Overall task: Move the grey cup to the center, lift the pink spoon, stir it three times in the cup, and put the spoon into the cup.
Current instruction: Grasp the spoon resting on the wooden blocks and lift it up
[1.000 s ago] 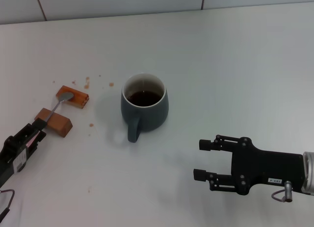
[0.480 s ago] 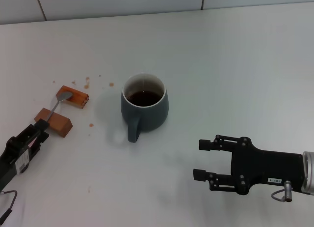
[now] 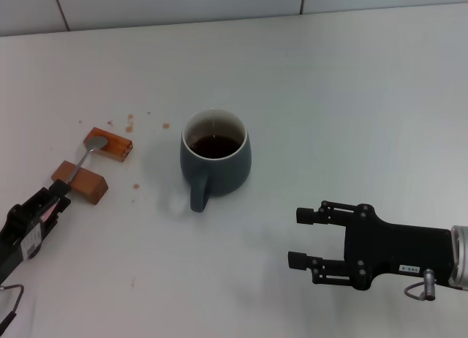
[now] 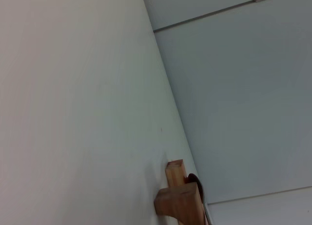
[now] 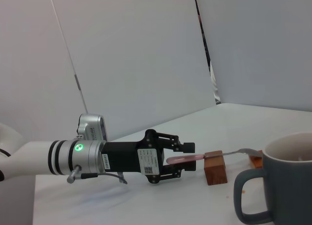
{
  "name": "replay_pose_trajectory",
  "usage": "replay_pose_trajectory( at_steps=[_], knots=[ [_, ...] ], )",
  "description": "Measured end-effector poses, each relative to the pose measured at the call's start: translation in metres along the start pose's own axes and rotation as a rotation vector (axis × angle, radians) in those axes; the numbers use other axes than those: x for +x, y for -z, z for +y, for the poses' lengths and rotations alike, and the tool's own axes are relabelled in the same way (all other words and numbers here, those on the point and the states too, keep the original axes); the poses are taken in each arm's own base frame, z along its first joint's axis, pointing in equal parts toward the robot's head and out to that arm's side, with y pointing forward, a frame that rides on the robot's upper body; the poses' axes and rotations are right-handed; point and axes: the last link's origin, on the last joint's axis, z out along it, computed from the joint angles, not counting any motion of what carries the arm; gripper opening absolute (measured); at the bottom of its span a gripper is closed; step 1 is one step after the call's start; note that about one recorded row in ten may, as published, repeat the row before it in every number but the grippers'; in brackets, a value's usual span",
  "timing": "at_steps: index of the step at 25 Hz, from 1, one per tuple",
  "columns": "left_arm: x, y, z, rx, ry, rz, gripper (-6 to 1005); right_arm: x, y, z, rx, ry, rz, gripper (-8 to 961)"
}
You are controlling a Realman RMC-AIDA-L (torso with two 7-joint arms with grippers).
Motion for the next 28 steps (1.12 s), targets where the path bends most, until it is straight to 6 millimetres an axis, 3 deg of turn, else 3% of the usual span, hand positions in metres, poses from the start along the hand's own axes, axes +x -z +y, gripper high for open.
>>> replay_pose_trajectory(
  at_steps=[28],
  knots=[
    [-0.0004, 0.0022, -0.0042, 0.026, -0.012, 0.002, 226, -0.0006, -0.0009, -0.0005, -0.001, -0.006, 0.001, 746]
  ],
)
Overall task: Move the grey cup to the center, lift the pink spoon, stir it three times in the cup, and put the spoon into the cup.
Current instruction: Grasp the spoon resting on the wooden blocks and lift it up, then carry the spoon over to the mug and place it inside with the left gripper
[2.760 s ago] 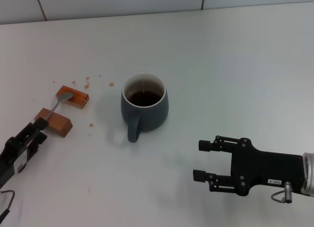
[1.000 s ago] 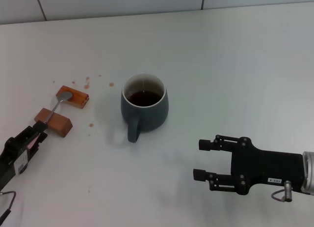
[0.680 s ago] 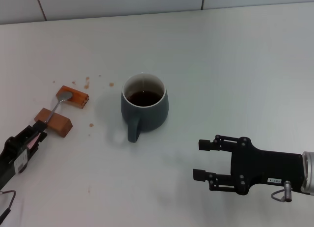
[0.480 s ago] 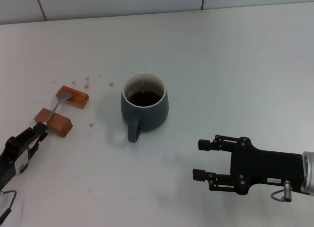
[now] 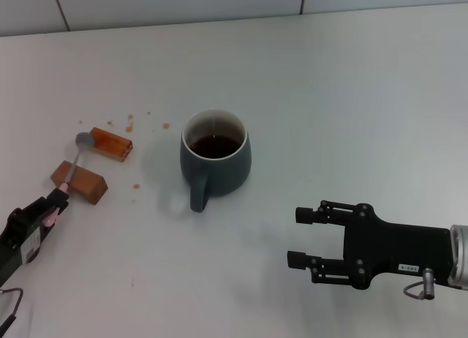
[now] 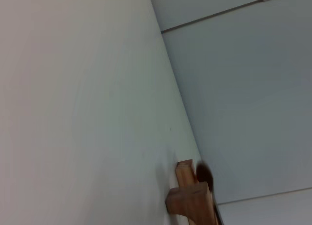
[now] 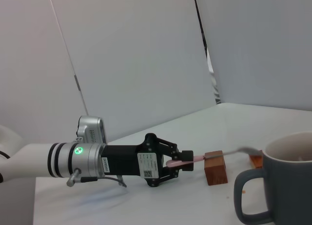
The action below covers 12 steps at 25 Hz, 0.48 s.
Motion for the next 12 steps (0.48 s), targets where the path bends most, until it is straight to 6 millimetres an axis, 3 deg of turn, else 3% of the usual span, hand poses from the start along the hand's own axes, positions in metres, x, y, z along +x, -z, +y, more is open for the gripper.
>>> replay_pose_trajectory(
  at_steps=[8, 11, 12],
  knots=[
    [0.002, -0.002, 0.003, -0.012, -0.038, -0.013, 142, 0.0, 0.0, 0.0, 0.0, -0.001, 0.001, 746],
    [0.014, -0.008, 0.017, -0.084, -0.119, -0.031, 141, 0.0, 0.0, 0.0, 0.0, -0.001, 0.001, 746],
    [0.025, -0.013, 0.03, -0.141, -0.184, -0.053, 141, 0.0, 0.0, 0.0, 0.0, -0.001, 0.001, 746]
  ],
)
